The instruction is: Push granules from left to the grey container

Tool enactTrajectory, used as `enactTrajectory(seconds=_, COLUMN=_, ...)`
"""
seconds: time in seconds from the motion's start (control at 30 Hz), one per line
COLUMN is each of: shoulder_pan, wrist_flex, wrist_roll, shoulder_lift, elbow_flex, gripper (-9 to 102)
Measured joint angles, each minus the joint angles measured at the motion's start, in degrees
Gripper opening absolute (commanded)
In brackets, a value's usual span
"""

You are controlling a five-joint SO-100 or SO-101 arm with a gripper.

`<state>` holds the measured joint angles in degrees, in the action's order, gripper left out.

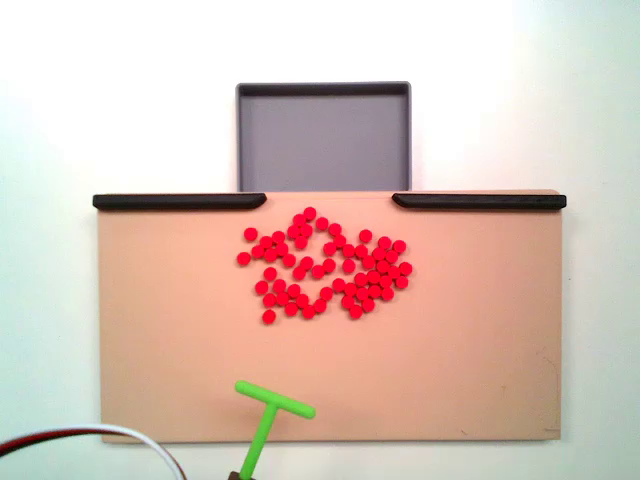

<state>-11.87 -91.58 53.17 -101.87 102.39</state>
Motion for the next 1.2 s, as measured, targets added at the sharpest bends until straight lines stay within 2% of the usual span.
enactTrajectory(seconds=0.3, shoulder_pan=-9.1, wrist_flex=-0.1, wrist_roll=-23.5, shoulder_lift=8.9, elbow_flex=-11.1, gripper=0)
enactTrajectory(seconds=0.43, shoulder_pan=-10.0, wrist_flex=0.0, wrist_roll=-34.1, shoulder_lift=15.0, elbow_flex=-17.6, gripper=0)
enactTrajectory(seconds=0.67, shoulder_pan=-10.7, wrist_flex=-0.1, wrist_roll=-48.5, shoulder_lift=15.1, elbow_flex=-19.0, gripper=0)
enactTrajectory(seconds=0.97, shoulder_pan=-10.7, wrist_flex=-0.2, wrist_roll=-61.4, shoulder_lift=24.7, elbow_flex=-31.6, gripper=0)
enactTrajectory(seconds=1.2, shoulder_pan=-9.8, wrist_flex=-0.2, wrist_roll=-66.4, shoulder_lift=36.1, elbow_flex=-43.8, gripper=0)
